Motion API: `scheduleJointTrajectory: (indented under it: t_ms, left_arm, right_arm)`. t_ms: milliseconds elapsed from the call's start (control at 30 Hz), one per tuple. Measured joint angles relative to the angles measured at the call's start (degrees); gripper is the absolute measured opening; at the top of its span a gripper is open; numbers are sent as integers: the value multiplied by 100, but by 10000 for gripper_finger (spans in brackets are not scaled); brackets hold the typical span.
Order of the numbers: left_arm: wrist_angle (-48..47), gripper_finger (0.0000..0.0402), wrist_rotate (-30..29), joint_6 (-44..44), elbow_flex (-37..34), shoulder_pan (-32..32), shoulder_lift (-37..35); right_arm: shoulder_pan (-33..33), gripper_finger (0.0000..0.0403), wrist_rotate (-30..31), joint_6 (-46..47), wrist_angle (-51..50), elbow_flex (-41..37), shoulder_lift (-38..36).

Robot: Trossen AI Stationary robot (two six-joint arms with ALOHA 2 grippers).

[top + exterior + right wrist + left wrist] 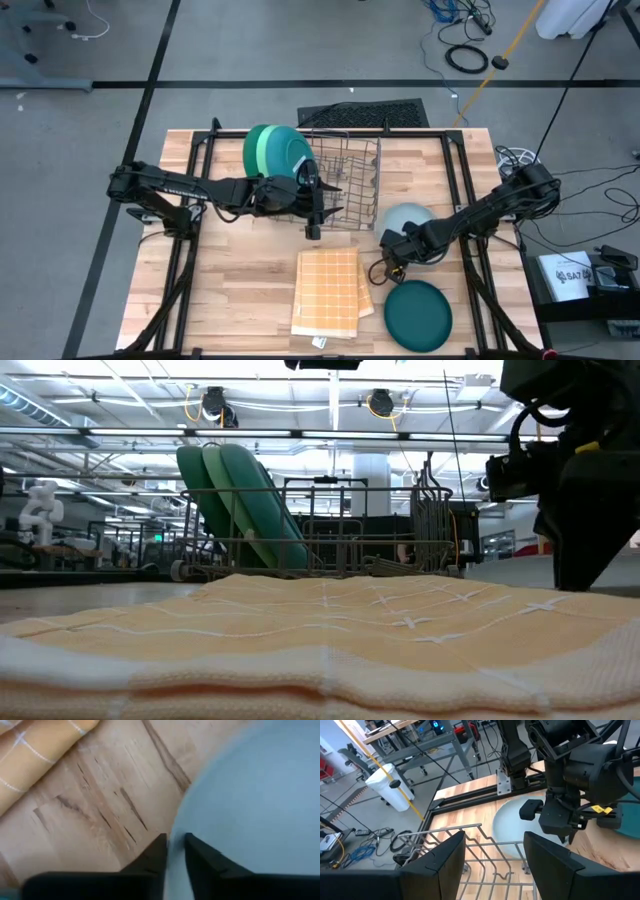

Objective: Sort dishes
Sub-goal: Put the white plate in the dish rack

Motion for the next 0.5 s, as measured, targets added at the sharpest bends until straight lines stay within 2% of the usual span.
scheduleJointTrajectory:
  t_ms: [100, 267, 500]
  left_arm:
    - [0, 212, 0, -1, 0, 0, 2]
    - [0, 212, 2, -18, 0, 0, 2]
    - [0, 212, 2, -27, 0, 0, 2]
  right_arm:
    - [4, 12, 85, -31, 4, 14, -28]
    - [-1, 8, -69, -256, -353, 214, -17]
    - [40, 2, -800, -934, -1566, 1012, -455]
